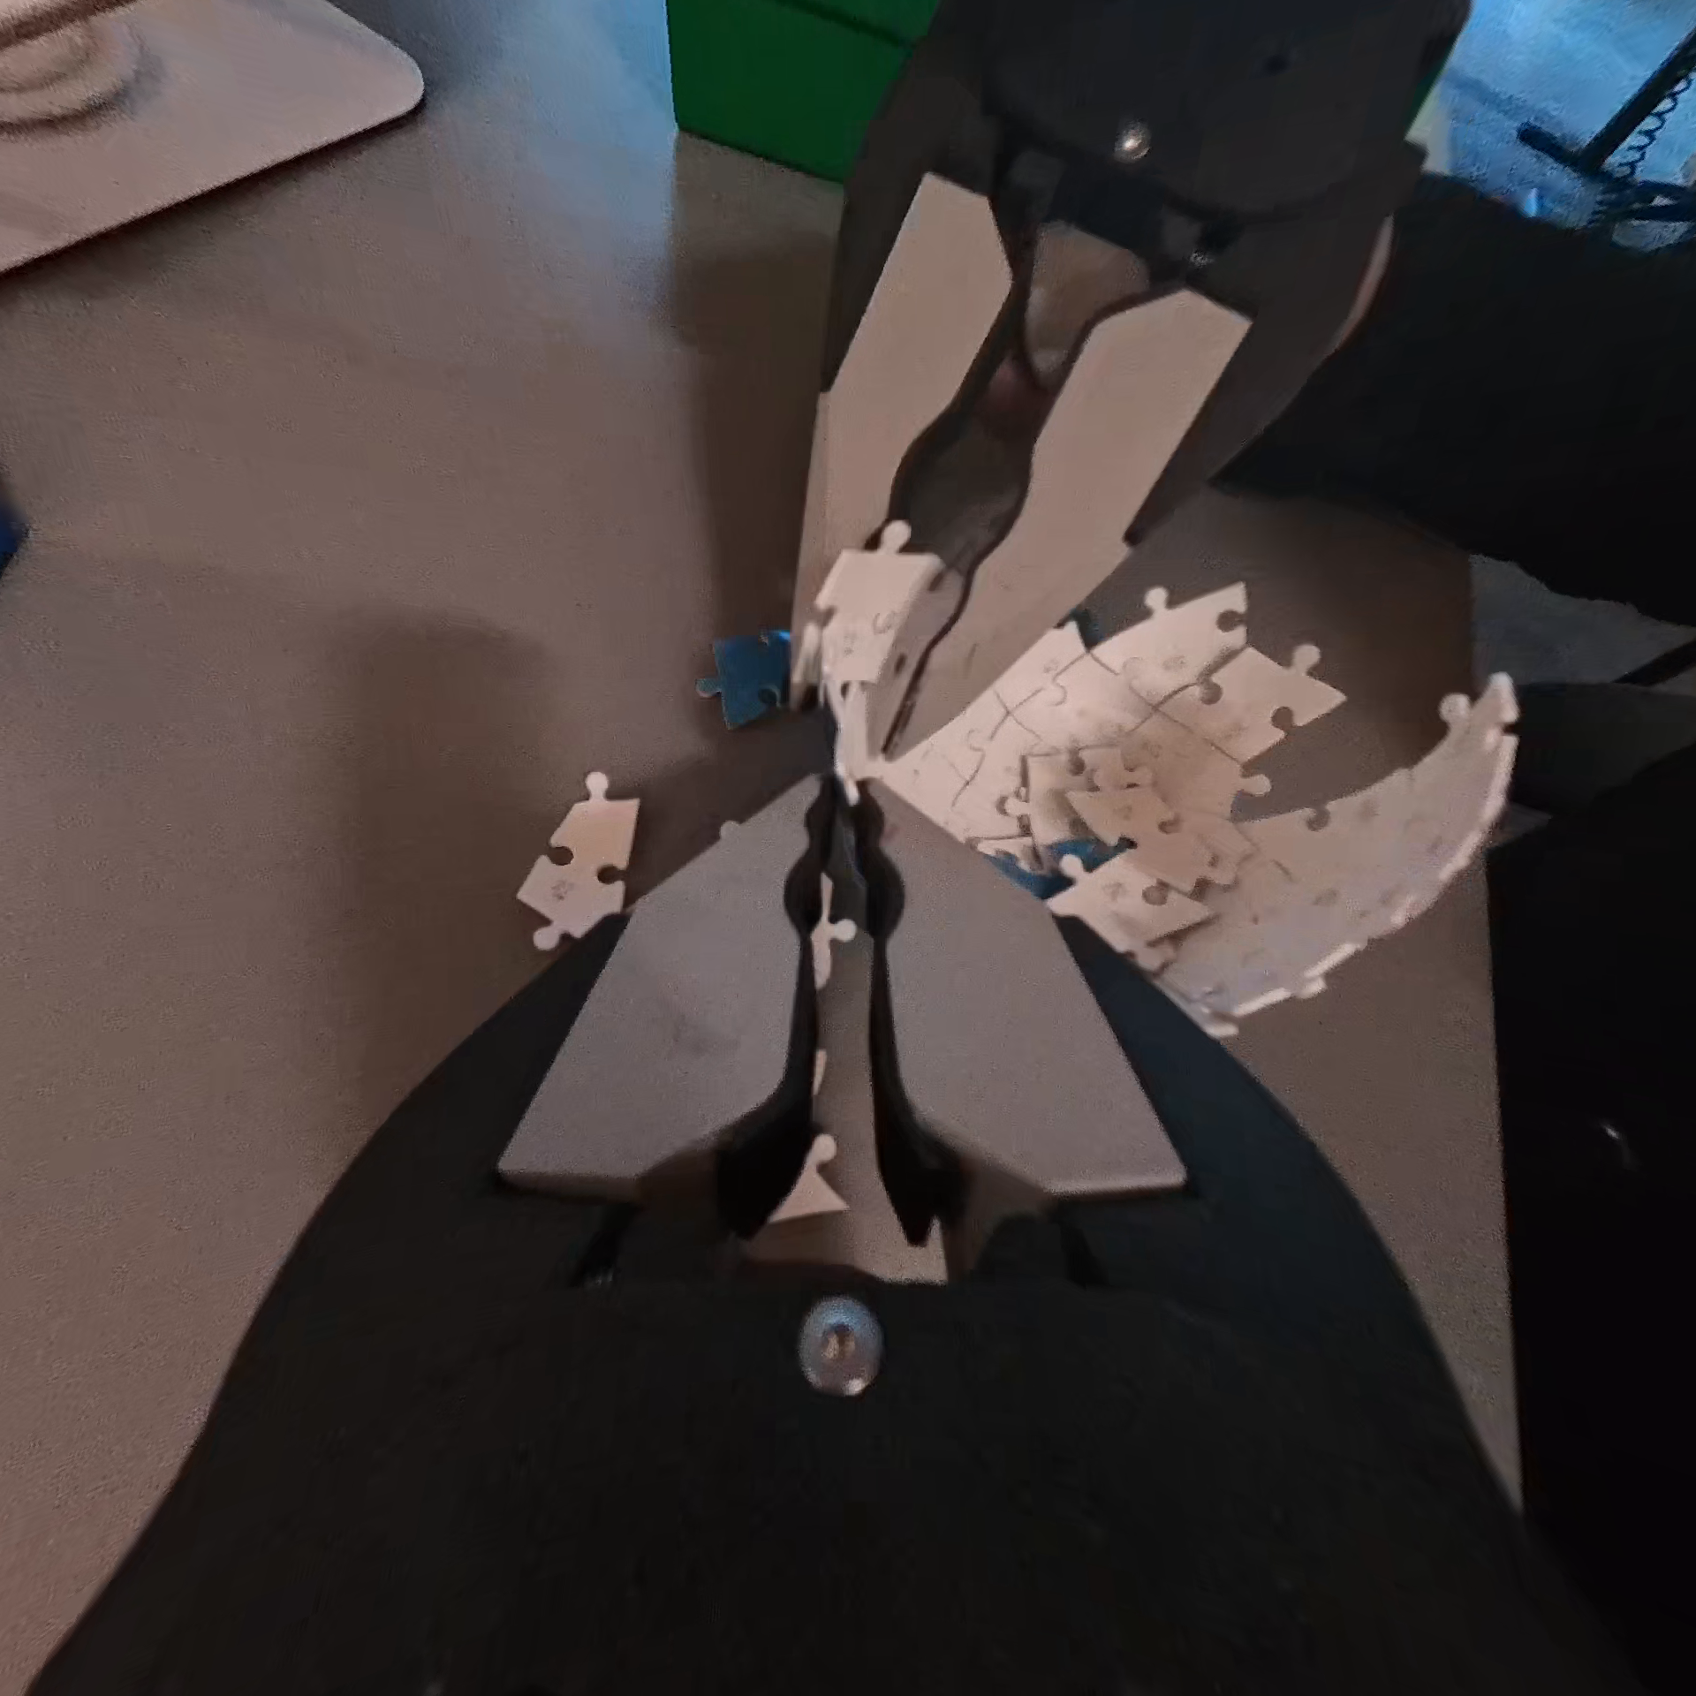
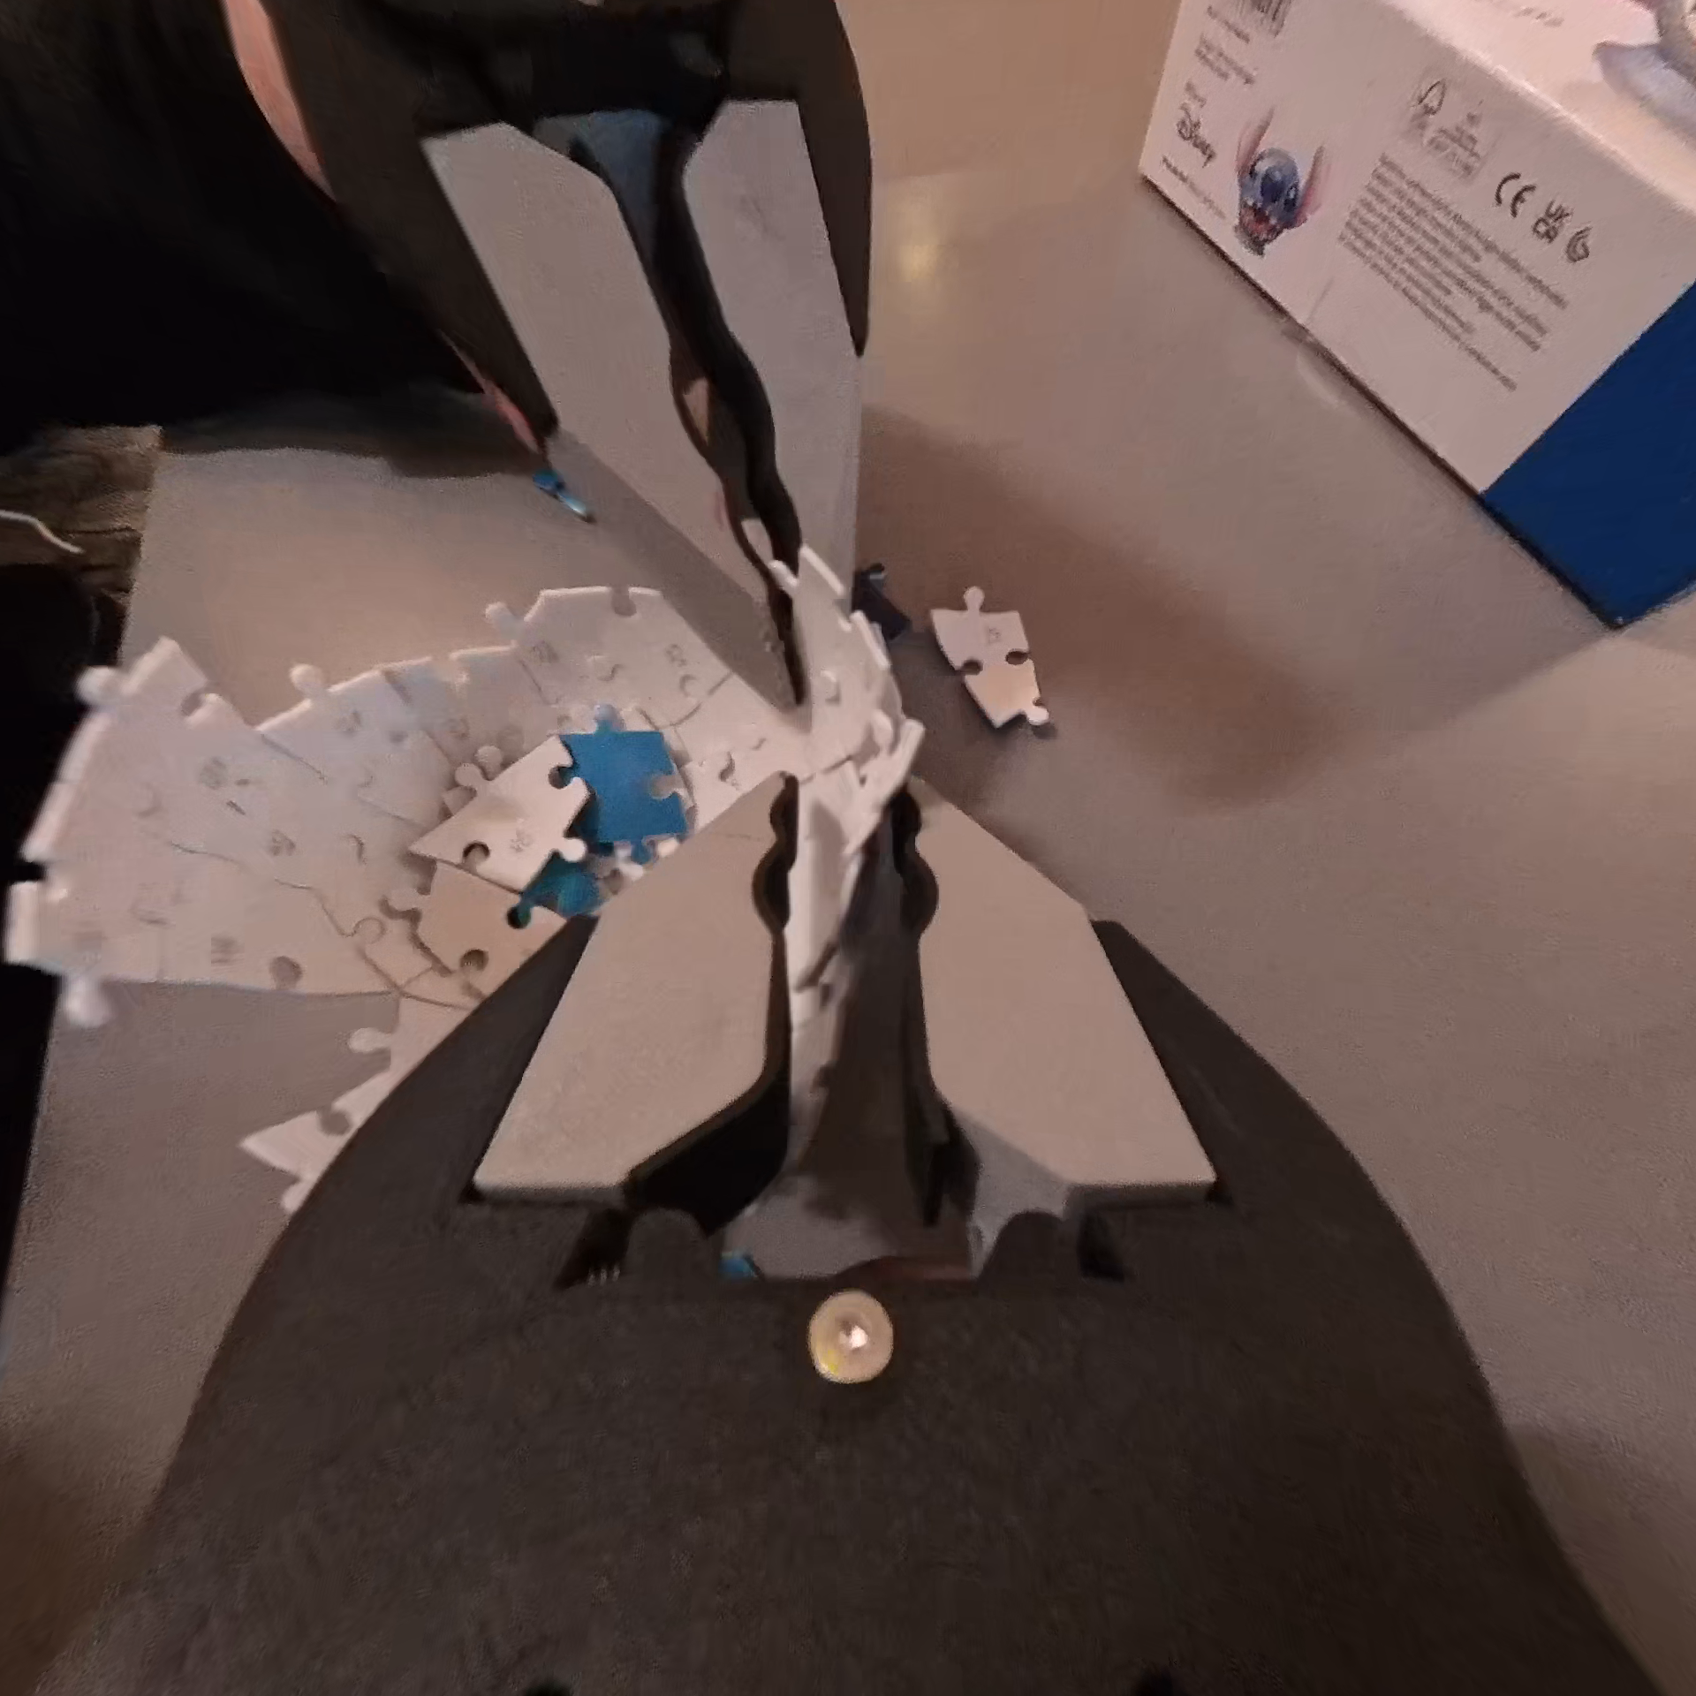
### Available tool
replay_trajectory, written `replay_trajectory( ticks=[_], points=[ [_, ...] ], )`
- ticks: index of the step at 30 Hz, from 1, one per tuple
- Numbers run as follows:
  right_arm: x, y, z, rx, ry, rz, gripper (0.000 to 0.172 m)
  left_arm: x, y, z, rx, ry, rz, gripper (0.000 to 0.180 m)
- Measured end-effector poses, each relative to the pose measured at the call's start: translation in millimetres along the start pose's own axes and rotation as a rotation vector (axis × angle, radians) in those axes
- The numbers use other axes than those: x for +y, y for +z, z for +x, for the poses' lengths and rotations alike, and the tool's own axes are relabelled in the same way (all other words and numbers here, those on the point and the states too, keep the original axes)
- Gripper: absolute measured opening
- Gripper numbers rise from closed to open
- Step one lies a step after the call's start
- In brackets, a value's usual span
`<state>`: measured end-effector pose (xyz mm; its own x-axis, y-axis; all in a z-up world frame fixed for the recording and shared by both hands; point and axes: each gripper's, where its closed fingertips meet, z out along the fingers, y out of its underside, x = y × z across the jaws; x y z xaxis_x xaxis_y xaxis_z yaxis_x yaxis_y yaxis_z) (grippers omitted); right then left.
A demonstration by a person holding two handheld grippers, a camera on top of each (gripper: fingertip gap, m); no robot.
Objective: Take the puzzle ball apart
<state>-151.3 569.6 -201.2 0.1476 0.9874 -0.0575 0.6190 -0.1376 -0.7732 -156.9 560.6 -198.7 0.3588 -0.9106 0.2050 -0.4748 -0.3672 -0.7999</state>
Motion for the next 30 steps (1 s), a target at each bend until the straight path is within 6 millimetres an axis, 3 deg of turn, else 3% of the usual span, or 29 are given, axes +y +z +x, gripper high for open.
replay_trajectory(
  ticks=[3,10,13,14,15,21,22,25,30],
  points=[
    [-3,0,4,0.047,-0.020,0.013,0.010,-4,-2,-3,-0.047,0.029,0.005,0.000],
    [-26,-23,5,-0.099,0.191,0.191,0.000,0,-5,3,-0.036,0.078,-0.017,0.001],
    [-28,-19,-2,-0.106,0.128,0.174,0.022,-8,-2,4,-0.040,0.112,0.006,0.000],
    [-28,-16,-5,-0.099,0.093,0.159,0.020,-11,-2,5,-0.045,0.141,0.013,0.000],
    [-28,-13,-7,-0.088,0.066,0.145,0.005,-13,-2,6,-0.057,0.159,0.018,0.000],
    [-26,-8,-8,-0.117,0.137,0.138,0.001,12,4,3,-0.069,0.125,-0.103,0.017],
    [-27,-9,-8,-0.139,0.163,0.151,0.001,13,5,6,-0.055,0.139,-0.104,0.012],
    [-34,-17,-15,-0.280,0.295,0.211,0.000,4,3,10,-0.051,0.165,-0.067,0.003],
    [-49,-38,-20,-0.765,0.800,0.354,0.000,-19,-8,15,-0.111,0.320,0.027,0.001]
  ],
)
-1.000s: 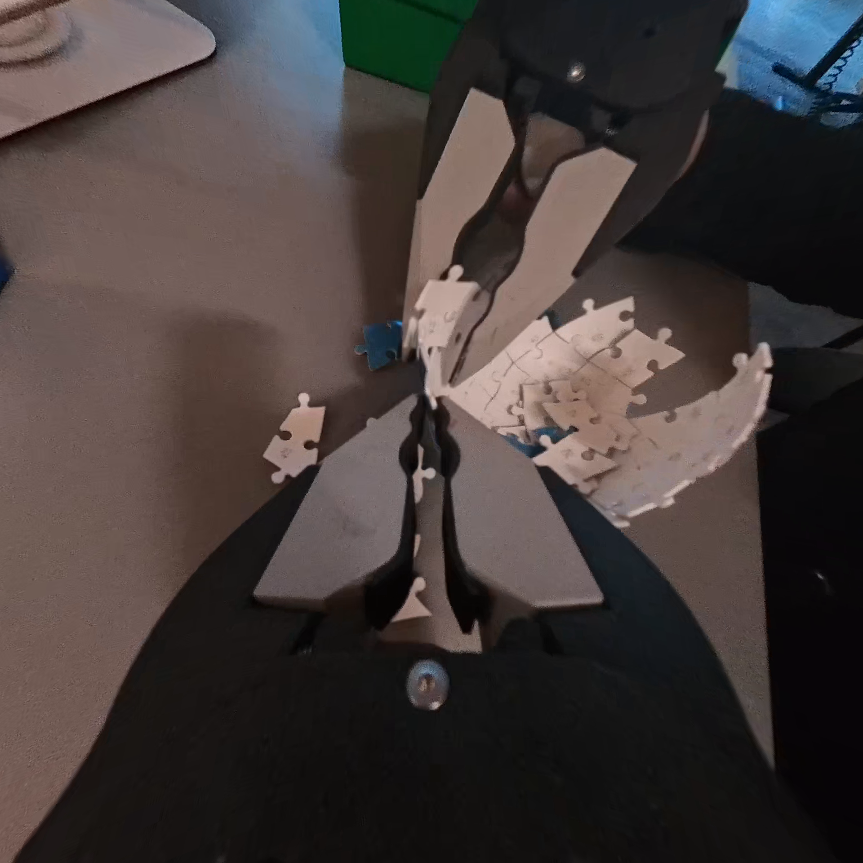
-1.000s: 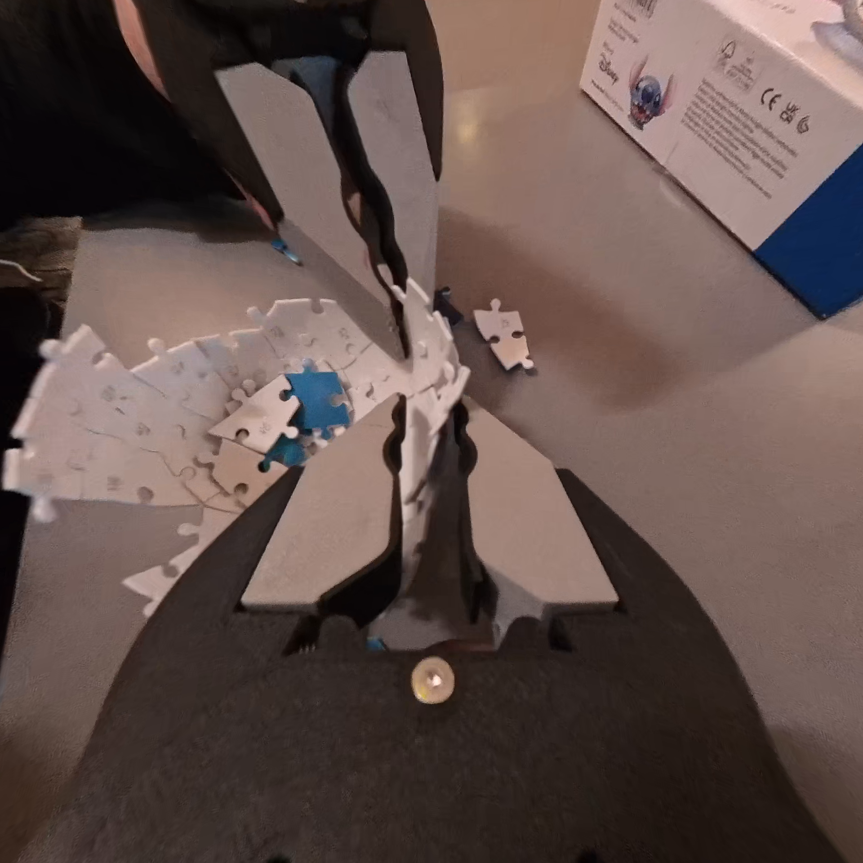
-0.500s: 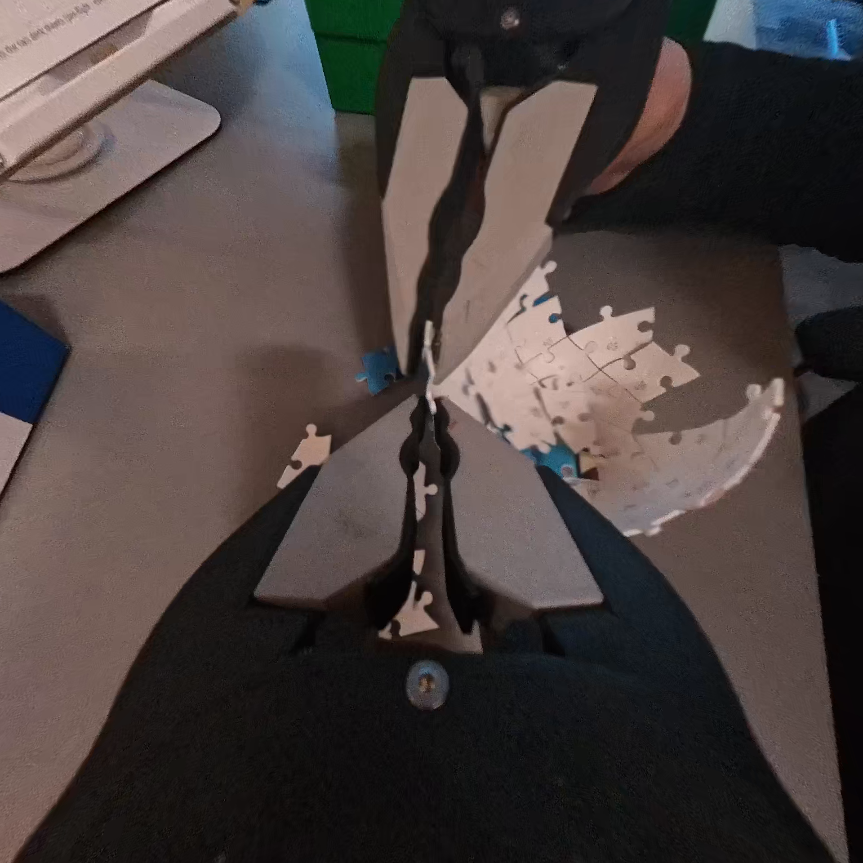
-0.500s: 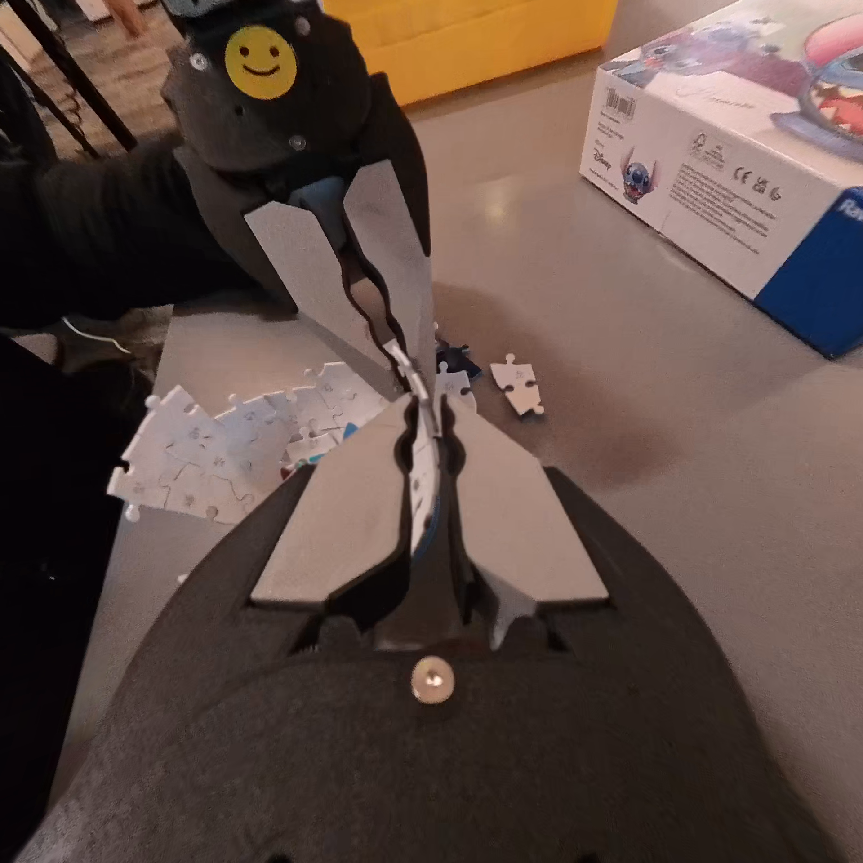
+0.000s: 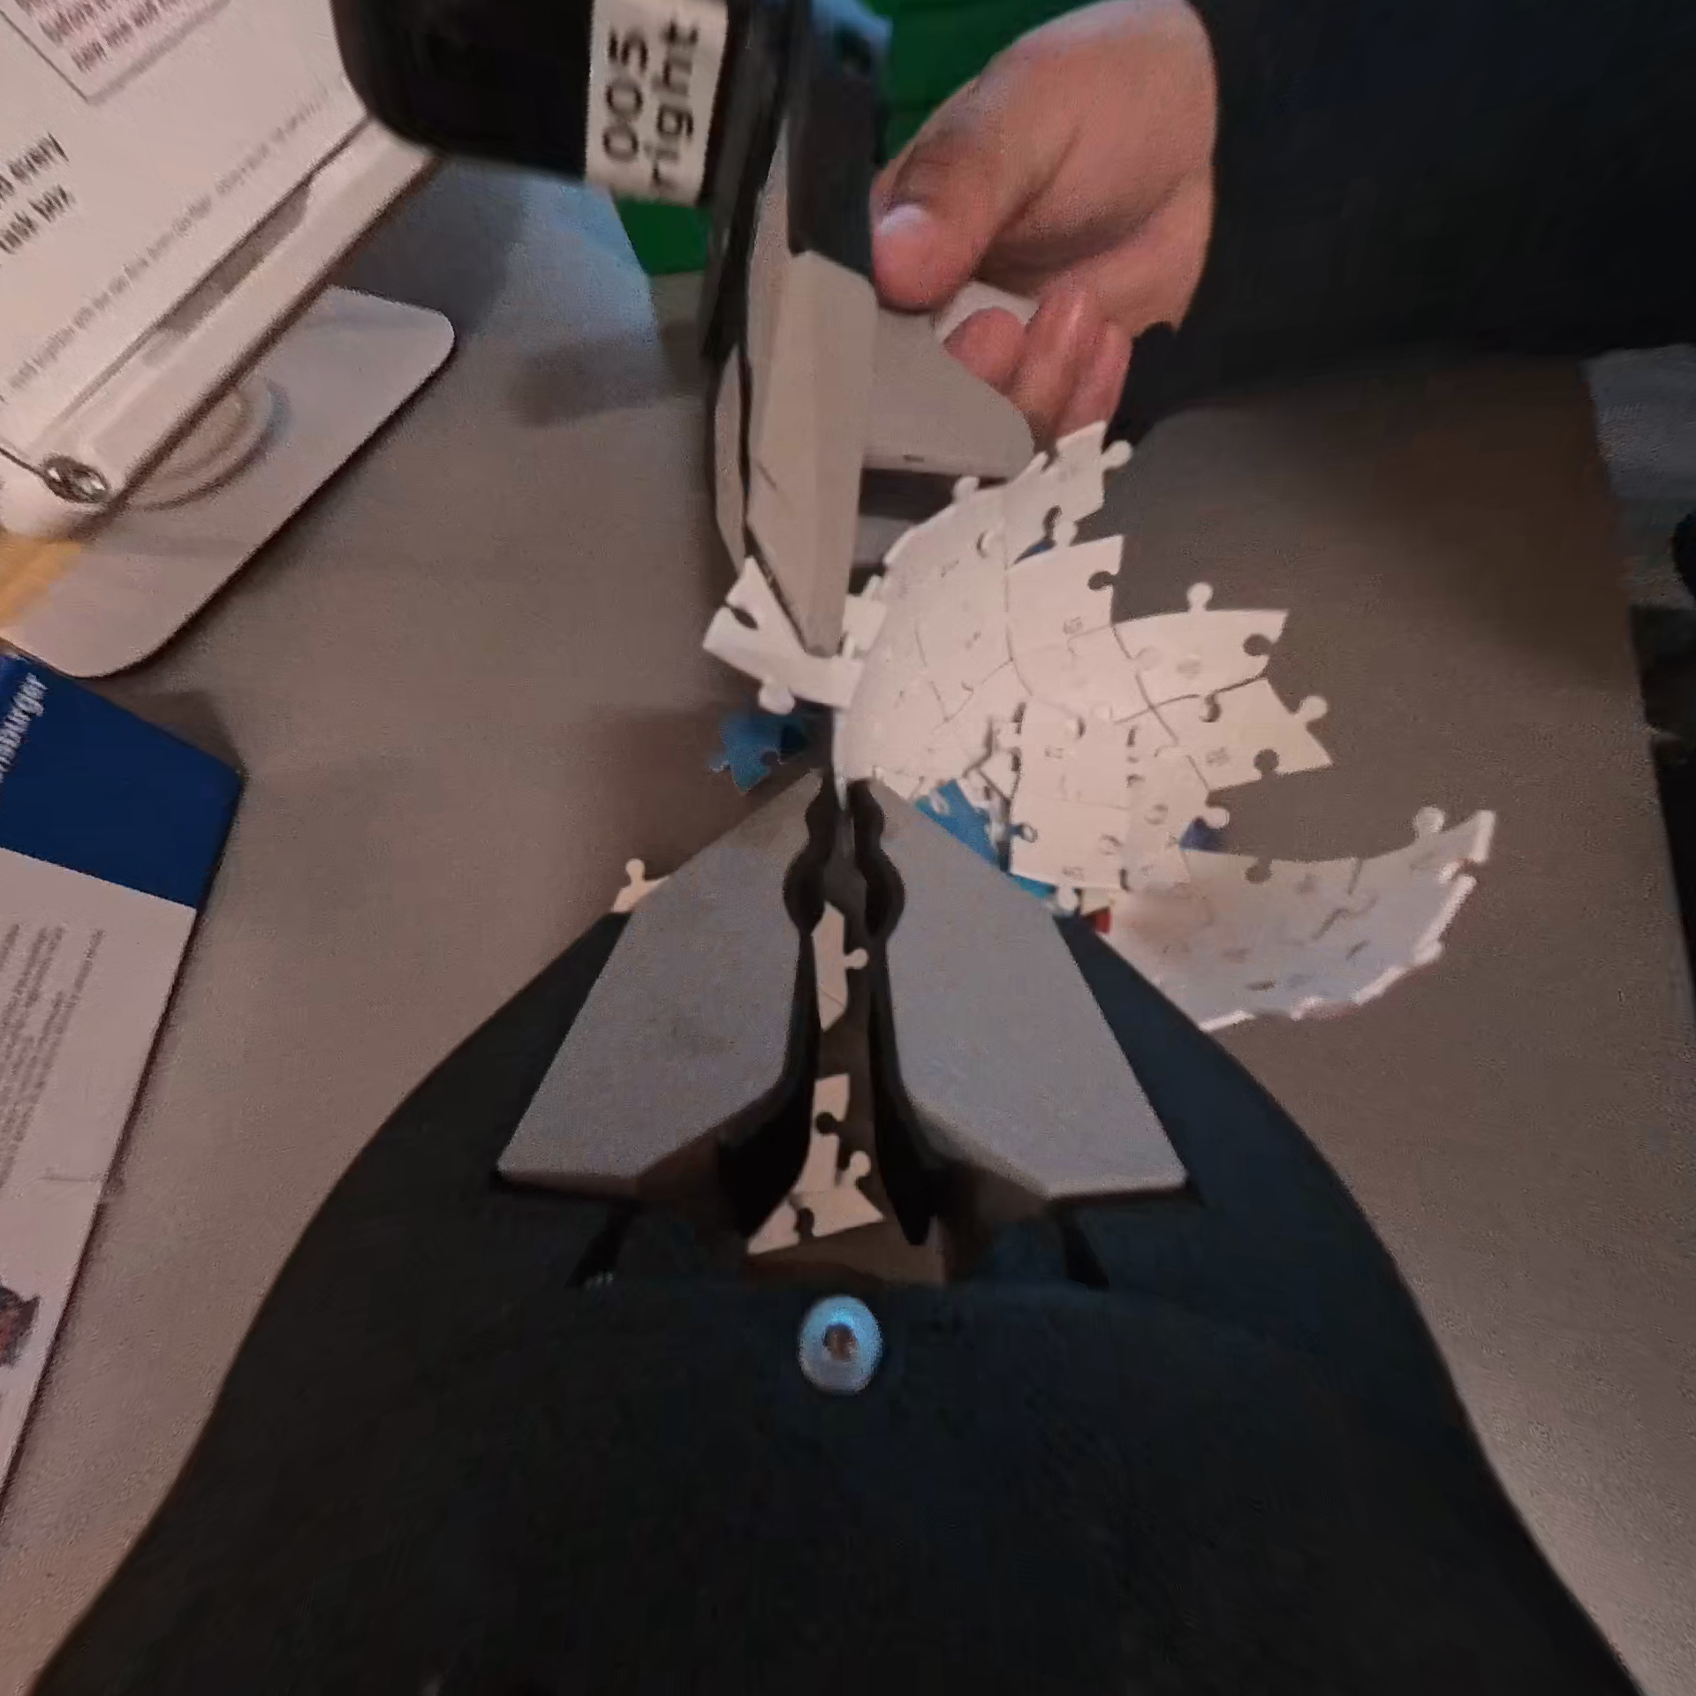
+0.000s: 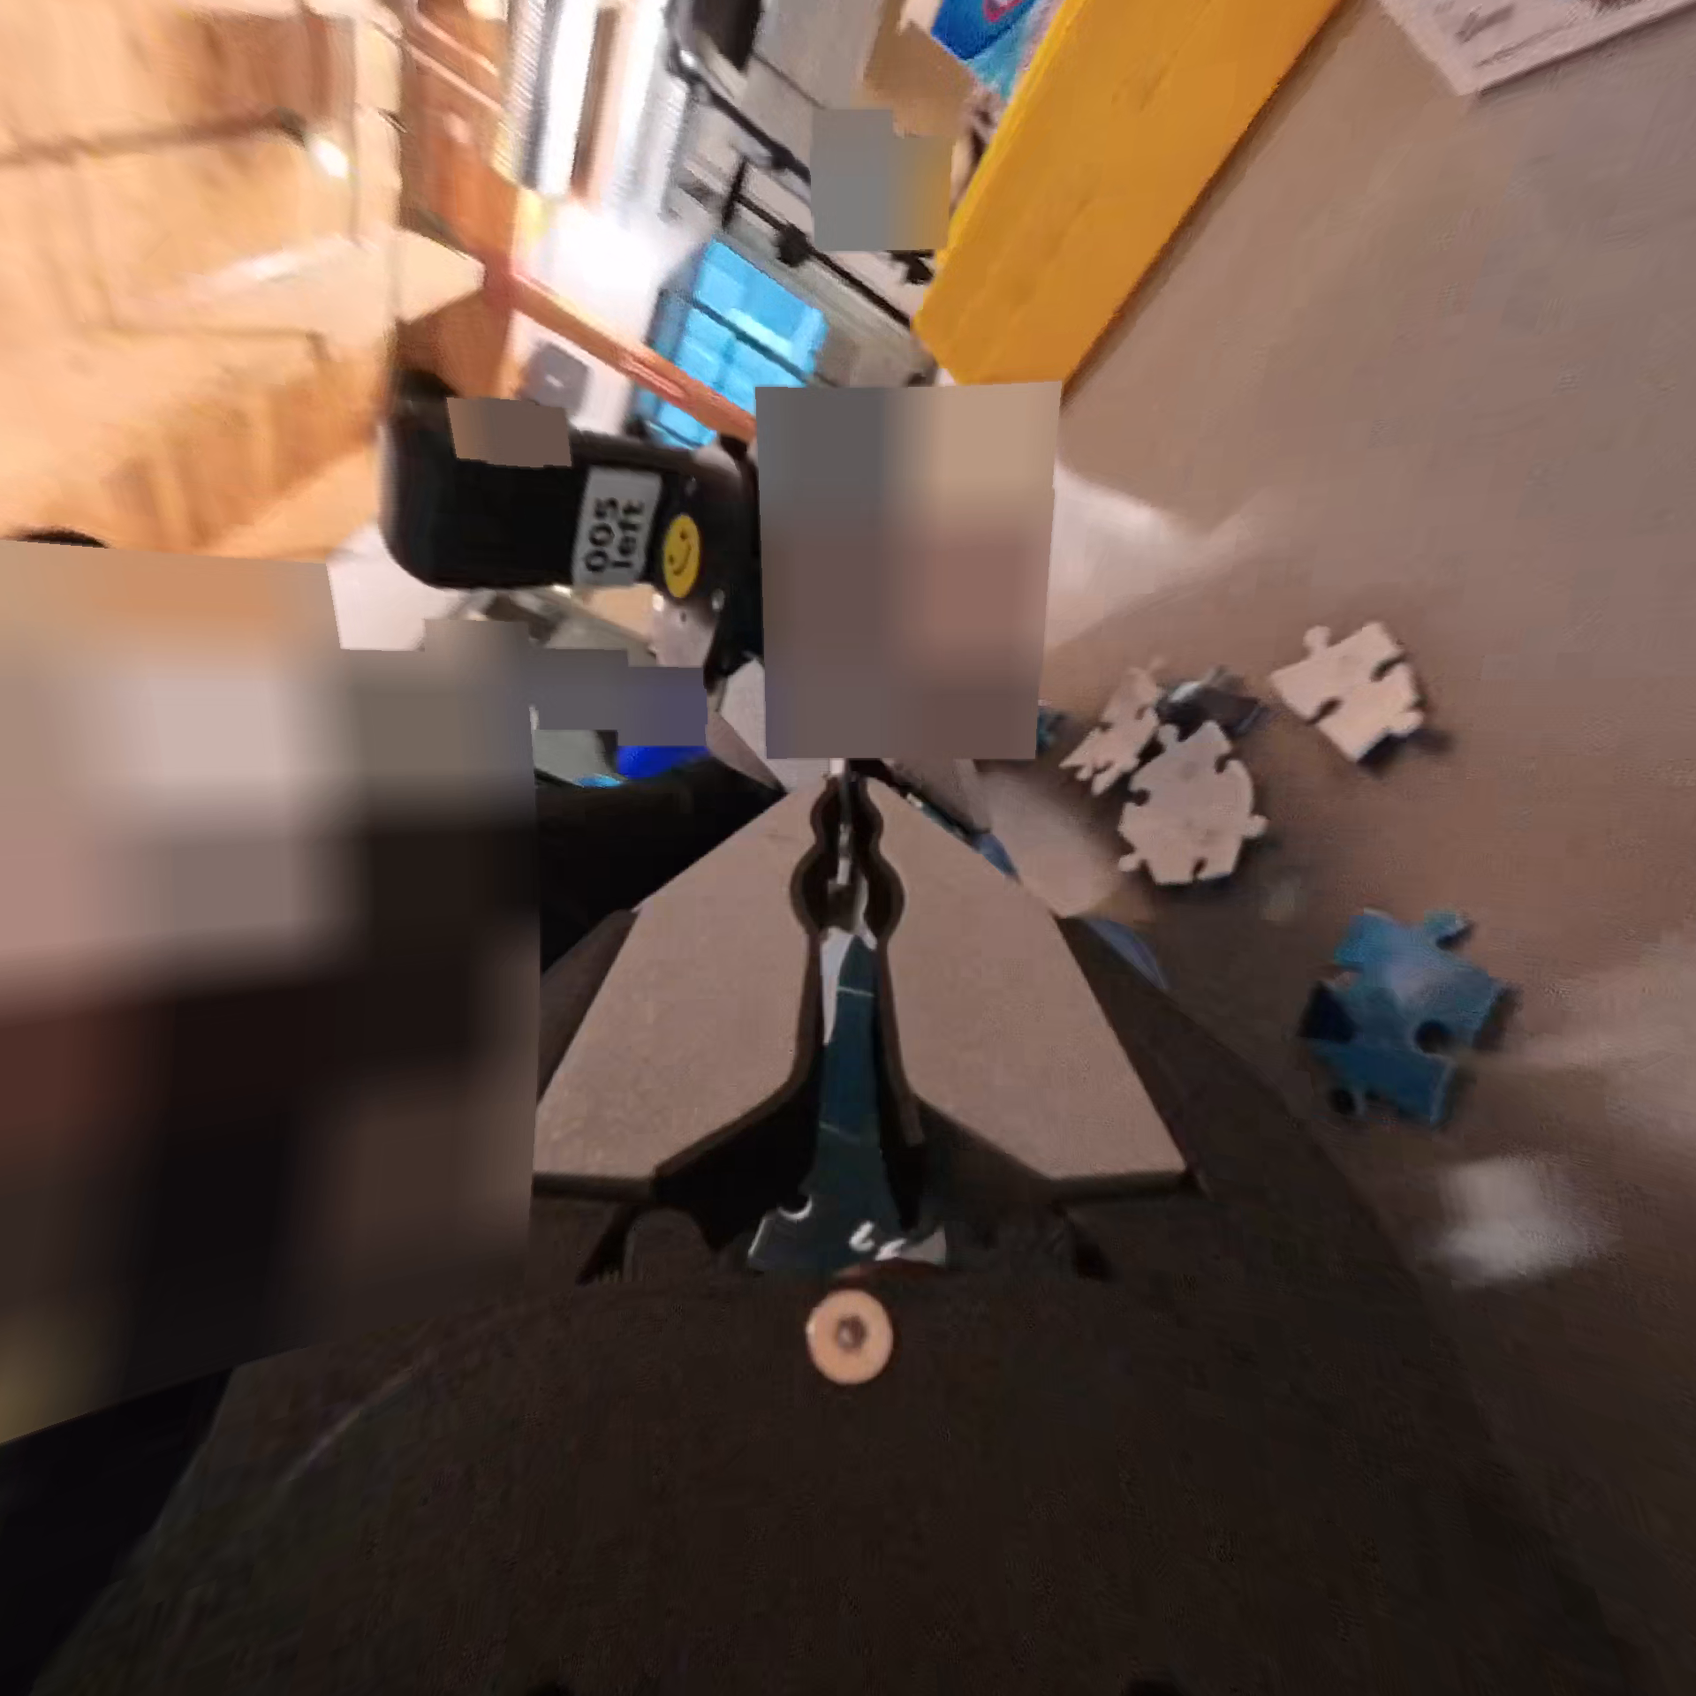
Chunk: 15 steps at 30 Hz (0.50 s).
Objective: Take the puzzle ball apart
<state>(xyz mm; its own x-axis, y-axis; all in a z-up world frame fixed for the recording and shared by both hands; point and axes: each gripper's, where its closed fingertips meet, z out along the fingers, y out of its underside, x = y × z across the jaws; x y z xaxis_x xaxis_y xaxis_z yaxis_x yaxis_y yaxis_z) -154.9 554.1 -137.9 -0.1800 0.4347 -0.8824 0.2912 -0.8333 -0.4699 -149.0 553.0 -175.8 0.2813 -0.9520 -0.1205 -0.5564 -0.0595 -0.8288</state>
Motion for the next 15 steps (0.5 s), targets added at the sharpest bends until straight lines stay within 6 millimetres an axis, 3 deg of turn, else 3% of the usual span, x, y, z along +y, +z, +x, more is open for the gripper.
replay_trajectory(
  ticks=[2,3,6,9,12,15],
  points=[
    [2,-1,1,-0.041,0.041,0.001,0.000,-1,-1,2,-0.003,0.021,-0.010,0.001],
    [2,-1,8,0.039,-0.016,-0.006,0.000,3,1,1,-0.008,0.025,-0.033,0.001],
    [-4,-7,22,0.418,-0.447,-0.099,0.000,14,6,1,0.024,-0.076,-0.067,0.002],
    [-14,-4,11,0.548,-0.678,-0.071,0.000,11,1,-7,0.045,-0.167,-0.024,0.000],
    [-21,-7,9,0.546,-0.679,-0.010,0.000,8,-3,-11,0.033,-0.191,-0.007,0.000],
    [-18,-5,10,0.342,-0.350,0.056,0.000,11,-5,-11,0.005,-0.142,-0.032,0.000]
  ],
)
